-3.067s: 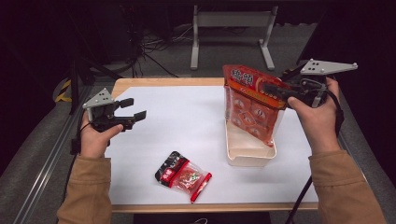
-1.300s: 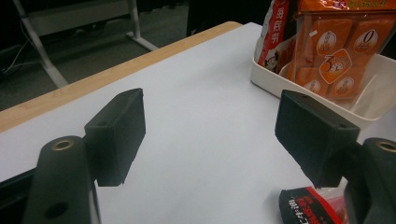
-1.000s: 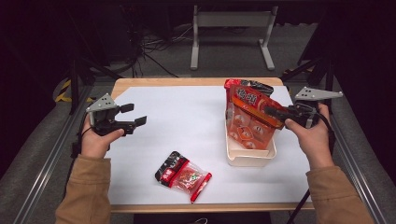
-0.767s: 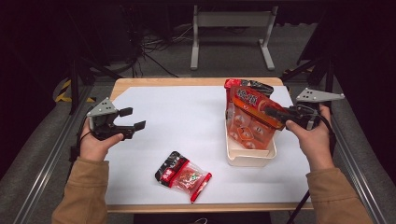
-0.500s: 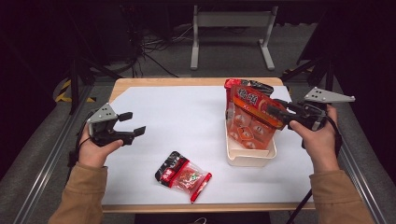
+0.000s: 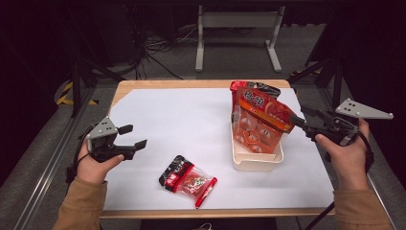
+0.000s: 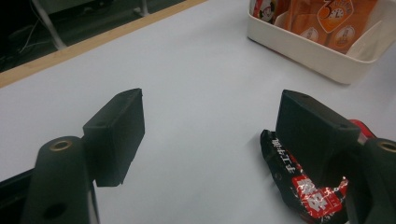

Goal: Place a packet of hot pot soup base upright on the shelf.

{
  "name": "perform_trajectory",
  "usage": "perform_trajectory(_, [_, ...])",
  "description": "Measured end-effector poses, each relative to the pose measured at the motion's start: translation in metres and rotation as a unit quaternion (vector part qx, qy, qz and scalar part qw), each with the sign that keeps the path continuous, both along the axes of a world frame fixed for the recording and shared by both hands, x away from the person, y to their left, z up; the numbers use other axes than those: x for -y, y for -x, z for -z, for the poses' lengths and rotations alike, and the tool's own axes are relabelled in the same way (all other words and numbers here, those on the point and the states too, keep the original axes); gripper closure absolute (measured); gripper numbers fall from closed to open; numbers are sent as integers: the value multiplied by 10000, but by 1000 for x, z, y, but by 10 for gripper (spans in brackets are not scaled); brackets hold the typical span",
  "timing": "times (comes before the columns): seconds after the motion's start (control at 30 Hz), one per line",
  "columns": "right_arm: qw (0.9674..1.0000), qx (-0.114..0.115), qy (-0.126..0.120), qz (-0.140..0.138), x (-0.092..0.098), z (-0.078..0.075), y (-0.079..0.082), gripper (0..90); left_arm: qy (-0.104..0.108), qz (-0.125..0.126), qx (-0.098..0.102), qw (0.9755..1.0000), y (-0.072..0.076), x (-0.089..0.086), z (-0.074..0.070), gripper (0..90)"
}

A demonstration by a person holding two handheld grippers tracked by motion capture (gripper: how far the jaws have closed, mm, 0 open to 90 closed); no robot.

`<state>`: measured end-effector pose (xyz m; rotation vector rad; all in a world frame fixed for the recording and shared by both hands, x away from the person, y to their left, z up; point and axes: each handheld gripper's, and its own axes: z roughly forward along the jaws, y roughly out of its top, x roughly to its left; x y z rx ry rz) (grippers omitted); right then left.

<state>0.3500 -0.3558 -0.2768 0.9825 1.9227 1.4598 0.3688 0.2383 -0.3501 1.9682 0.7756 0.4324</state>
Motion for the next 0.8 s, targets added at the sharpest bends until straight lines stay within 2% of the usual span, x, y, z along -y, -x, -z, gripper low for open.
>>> perform_trajectory(0.2, [9998,25,-42,177,12,9,9,400,32,-29,3,10000,1,-2,1,239])
perform_trajectory(0.4, [9992,122,126,366,21,29,14,404,22,-103,-123,9999,0,-5,3,240])
perform_trajectory(0.53, [9993,63,33,366,23,39,14,407,63,-126,-135,9998,0,-6,4,236])
perform_trajectory(0.57, [9990,11,-59,449,25,48,13,406,60,-119,-144,9998,1,-6,5,235])
perform_trajectory(0.6, [9989,-52,-62,453,26,51,12,402,38,-106,-137,9998,1,-6,5,236])
perform_trajectory(0.63, [9989,-128,-19,452,26,54,10,402,40,-108,-139,9998,2,-5,5,243])
perform_trajectory(0.8, [9979,-230,159,581,25,65,6,381,-27,-74,-177,9998,4,-2,7,250])
